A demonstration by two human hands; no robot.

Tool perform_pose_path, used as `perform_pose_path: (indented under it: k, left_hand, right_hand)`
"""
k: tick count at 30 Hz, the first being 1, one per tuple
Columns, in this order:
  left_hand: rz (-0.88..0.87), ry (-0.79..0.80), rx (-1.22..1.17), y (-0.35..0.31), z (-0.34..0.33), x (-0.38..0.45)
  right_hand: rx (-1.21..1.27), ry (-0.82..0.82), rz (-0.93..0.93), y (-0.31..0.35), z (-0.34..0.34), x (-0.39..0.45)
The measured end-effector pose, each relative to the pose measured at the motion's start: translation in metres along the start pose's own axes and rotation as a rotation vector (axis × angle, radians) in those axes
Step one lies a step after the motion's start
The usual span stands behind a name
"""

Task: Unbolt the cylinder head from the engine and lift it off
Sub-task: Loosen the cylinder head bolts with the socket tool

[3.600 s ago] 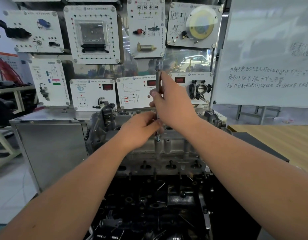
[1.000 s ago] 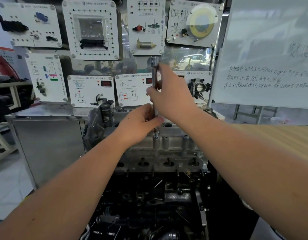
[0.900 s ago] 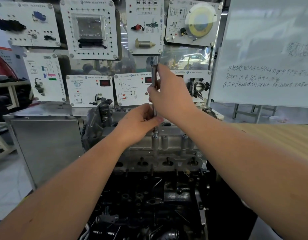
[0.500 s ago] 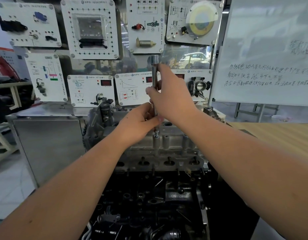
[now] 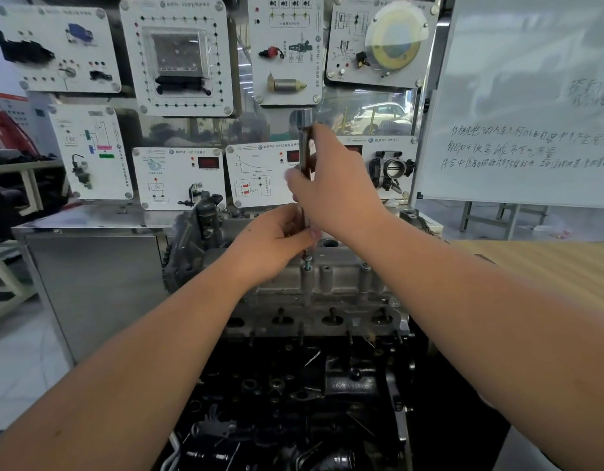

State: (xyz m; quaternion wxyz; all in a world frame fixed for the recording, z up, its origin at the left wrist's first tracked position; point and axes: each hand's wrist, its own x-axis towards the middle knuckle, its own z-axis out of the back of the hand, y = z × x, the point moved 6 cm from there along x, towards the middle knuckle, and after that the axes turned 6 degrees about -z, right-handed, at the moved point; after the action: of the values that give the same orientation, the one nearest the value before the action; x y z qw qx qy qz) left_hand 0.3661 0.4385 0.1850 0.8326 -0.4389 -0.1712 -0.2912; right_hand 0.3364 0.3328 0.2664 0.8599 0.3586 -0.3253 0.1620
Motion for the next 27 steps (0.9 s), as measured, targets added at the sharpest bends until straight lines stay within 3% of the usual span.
perform_pose_path:
  k: [9, 18, 27]
  left_hand:
    - [0.004, 0.047, 0.146, 0.0049, -0.0022, 0.0036]
    - [0.03, -0.014, 0.047, -0.0012, -0.0017, -0.0003]
    - [-0.003, 0.073, 0.104, 0.0047, -0.0027, 0.0028]
  right_hand:
    - [-0.015, 0.054, -0.014, -0.0005, 0.0007, 0.0054]
    - [-0.036, -0.038, 0.003, -0.003, 0.0046, -0.0011]
    - [0.017, 0.011, -0.042, -0.0061, 0.0016, 0.0011]
